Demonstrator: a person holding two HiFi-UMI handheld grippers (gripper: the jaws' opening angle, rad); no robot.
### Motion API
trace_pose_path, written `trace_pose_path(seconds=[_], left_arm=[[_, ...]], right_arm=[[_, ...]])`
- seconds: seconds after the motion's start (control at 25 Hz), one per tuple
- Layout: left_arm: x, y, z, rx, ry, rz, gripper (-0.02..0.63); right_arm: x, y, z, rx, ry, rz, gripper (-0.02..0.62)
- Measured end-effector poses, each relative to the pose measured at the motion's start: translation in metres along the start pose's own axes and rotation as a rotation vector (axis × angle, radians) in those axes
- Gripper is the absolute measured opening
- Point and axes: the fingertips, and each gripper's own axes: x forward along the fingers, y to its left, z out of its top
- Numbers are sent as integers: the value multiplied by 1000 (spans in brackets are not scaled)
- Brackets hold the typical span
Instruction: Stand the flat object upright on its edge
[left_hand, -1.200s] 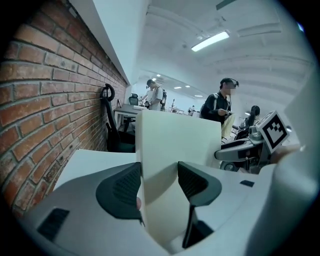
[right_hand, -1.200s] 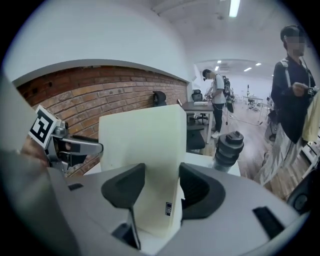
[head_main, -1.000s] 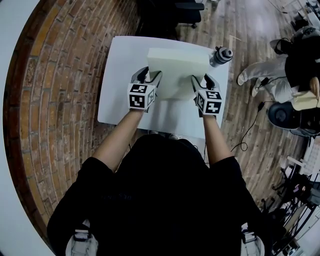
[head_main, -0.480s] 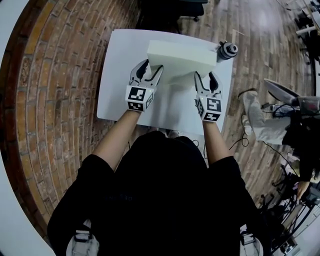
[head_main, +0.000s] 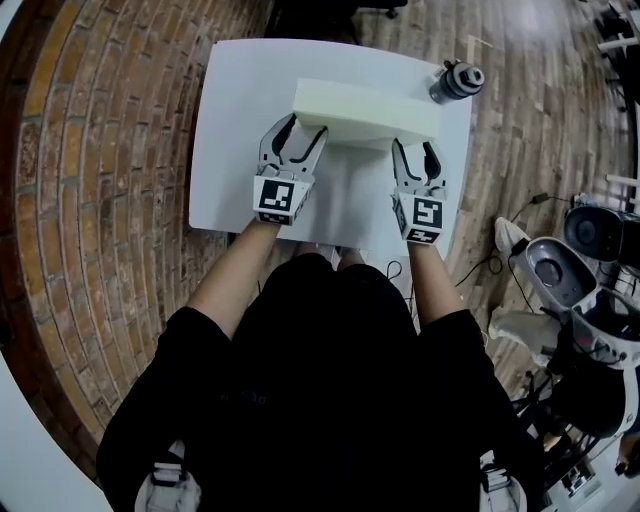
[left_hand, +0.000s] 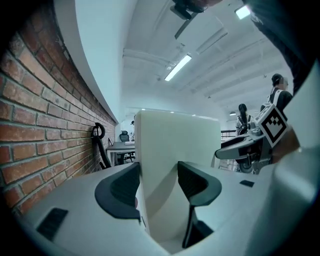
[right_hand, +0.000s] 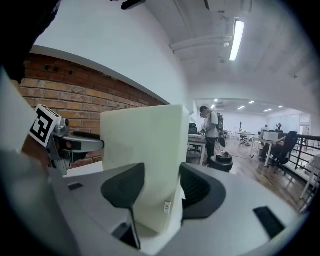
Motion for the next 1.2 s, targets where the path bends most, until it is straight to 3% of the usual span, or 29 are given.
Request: trace_pose_path(seconds=[0.48,1.2], left_arm=[[-5,-3,-10,55,67,-67,244],[-8,10,-5,20,100,-47,252]], right_arm=[[-7,1,-6,-9,3,73,244],[-11,0,0,10,13,124,253]])
